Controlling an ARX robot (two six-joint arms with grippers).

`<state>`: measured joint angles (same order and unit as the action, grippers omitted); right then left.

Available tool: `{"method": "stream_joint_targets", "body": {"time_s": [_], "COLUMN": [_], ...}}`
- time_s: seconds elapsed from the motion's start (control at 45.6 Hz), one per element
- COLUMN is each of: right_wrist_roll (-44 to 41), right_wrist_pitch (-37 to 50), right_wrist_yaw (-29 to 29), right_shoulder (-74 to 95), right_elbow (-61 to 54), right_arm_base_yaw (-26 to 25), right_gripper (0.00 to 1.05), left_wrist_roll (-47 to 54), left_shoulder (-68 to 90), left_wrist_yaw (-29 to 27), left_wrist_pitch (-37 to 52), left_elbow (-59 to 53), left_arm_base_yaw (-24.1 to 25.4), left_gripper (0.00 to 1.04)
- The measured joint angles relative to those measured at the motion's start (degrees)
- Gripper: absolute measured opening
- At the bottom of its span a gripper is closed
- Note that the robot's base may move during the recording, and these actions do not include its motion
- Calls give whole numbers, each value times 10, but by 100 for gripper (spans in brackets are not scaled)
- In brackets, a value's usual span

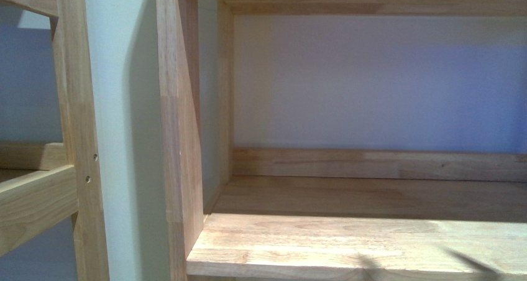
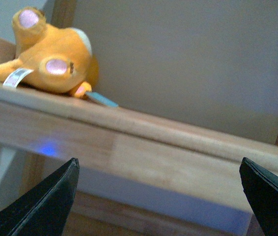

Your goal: Put away toys

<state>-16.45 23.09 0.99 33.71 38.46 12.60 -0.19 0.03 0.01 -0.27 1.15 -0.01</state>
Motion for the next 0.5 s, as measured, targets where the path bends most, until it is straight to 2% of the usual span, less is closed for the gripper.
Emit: {"method": "stream_joint_targets", "body": {"time_s": [0.132, 0.219, 0.263, 0.307, 0.351, 0.417, 0.504], "right_wrist_roll": [52, 100, 116, 129, 137, 146, 152], "right_wrist_pitch": [-27, -182, -238, -282, -309, -311, -301], "right_wrist_yaw": [-24, 57, 68, 61, 21, -4, -5], "right_shoulder": [-85, -115, -128, -141, -154, -167, -182], "right_elbow": [-92, -78, -77, -85, -103, -130, -162], "right_arm_base_yaw": [-43, -35, -36, -45, -73, -104, -121], "right_gripper": [98, 86, 81, 76, 69, 60, 47], "left_wrist_roll": [0, 0, 0, 0, 0, 0, 0], "left_shoulder": [0, 0, 0, 0, 0, 0, 0], "left_wrist_yaw": [0, 0, 0, 0, 0, 0, 0], "left_wrist_pitch": [0, 0, 0, 0, 0, 0, 0], "left_elbow": [0, 0, 0, 0, 0, 0, 0], "left_arm_base_yaw": [0, 0, 0, 0, 0, 0, 0], "left_gripper": [99, 99, 99, 99, 99, 99, 99]}}
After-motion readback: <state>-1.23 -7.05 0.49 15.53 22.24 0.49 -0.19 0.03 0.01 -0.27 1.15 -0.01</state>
